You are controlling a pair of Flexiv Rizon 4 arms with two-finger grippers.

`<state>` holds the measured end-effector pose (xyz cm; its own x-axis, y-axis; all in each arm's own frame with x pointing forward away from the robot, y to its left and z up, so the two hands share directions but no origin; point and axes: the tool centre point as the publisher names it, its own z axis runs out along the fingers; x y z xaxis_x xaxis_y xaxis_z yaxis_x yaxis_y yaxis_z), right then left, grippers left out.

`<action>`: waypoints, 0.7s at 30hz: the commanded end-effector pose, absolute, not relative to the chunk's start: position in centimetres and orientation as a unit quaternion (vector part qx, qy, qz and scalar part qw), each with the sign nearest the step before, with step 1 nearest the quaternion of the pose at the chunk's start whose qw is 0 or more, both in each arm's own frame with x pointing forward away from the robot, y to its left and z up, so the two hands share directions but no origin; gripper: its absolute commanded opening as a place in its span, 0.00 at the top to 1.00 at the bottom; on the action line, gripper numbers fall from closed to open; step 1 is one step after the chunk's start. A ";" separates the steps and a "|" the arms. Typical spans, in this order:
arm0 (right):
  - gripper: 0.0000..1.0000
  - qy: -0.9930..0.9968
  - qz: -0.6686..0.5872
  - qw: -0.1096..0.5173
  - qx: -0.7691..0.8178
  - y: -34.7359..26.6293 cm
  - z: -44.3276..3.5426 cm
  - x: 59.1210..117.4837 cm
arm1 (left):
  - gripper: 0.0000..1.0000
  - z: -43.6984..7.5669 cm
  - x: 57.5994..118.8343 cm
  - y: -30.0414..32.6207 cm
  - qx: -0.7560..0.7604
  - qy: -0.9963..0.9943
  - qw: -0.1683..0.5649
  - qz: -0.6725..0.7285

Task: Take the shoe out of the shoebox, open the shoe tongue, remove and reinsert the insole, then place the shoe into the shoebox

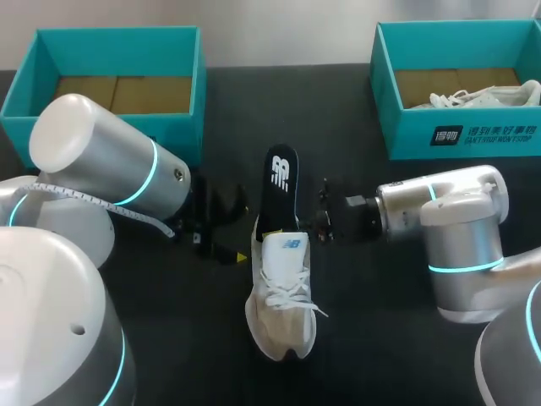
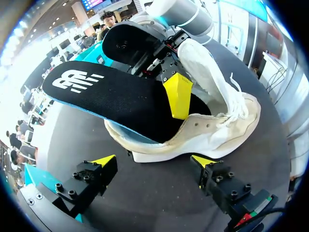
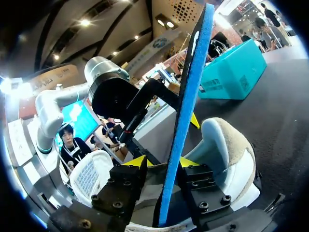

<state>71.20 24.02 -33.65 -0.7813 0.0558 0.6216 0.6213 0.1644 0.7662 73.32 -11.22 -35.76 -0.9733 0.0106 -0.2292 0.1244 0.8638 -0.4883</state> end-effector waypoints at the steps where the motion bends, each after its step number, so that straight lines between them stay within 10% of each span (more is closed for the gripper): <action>1: 0.60 -0.725 -0.606 0.227 -0.234 24.1 -33.3 71.3 | 0.00 -35.7 73.2 -11.1 0.036 0.959 0.110 -0.260; 18: 0.61 -0.708 -0.639 0.183 -0.238 24.4 -31.5 73.1 | 0.00 -35.7 73.2 -11.1 0.036 0.959 0.110 -0.260; 21: 0.75 -0.707 -0.640 0.179 -0.241 24.4 -31.4 73.3 | 0.00 -35.7 73.2 -11.1 0.036 0.959 0.110 -0.260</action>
